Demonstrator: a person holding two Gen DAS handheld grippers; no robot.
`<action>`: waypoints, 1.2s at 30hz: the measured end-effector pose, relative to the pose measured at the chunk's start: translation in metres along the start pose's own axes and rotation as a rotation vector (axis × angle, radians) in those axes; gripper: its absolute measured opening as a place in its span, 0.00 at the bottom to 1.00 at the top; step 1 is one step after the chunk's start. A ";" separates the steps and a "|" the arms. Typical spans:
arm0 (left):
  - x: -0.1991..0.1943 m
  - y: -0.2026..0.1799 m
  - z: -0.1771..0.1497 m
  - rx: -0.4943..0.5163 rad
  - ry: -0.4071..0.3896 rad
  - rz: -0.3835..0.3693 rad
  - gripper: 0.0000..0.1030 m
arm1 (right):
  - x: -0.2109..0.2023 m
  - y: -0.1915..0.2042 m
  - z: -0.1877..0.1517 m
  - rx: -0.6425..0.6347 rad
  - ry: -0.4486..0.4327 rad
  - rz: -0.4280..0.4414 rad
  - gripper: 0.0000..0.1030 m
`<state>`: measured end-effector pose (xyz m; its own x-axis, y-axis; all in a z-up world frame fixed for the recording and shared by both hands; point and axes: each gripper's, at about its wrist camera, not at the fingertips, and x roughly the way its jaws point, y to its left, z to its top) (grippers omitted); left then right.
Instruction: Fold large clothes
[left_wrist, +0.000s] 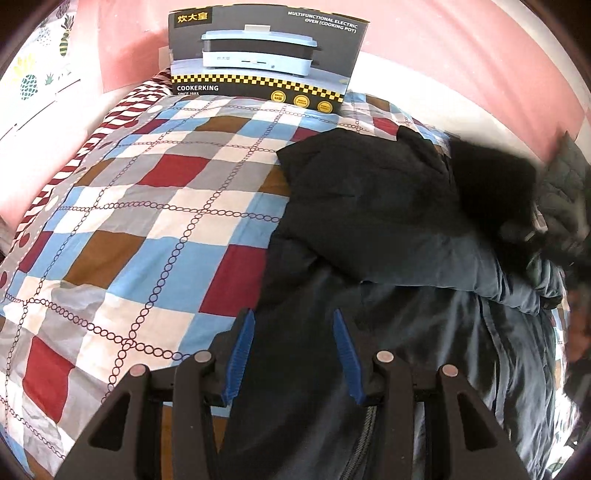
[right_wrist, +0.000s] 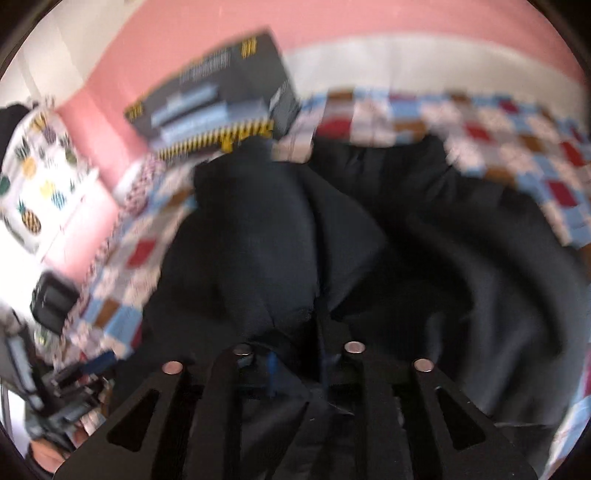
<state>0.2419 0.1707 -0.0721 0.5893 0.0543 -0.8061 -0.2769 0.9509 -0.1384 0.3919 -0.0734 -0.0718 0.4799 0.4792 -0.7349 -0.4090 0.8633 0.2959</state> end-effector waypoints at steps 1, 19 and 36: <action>0.000 0.001 0.000 0.000 0.001 -0.001 0.46 | 0.007 0.002 -0.004 -0.004 0.019 -0.006 0.24; 0.029 -0.104 0.075 0.022 0.033 -0.310 0.66 | -0.116 -0.107 -0.049 0.207 -0.212 -0.043 0.57; 0.082 -0.117 0.065 0.199 0.006 -0.091 0.06 | -0.058 -0.173 -0.080 0.254 -0.067 -0.185 0.22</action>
<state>0.3721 0.0837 -0.0844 0.6006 -0.0356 -0.7987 -0.0675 0.9932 -0.0950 0.3726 -0.2629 -0.1295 0.5818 0.3123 -0.7510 -0.1069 0.9447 0.3100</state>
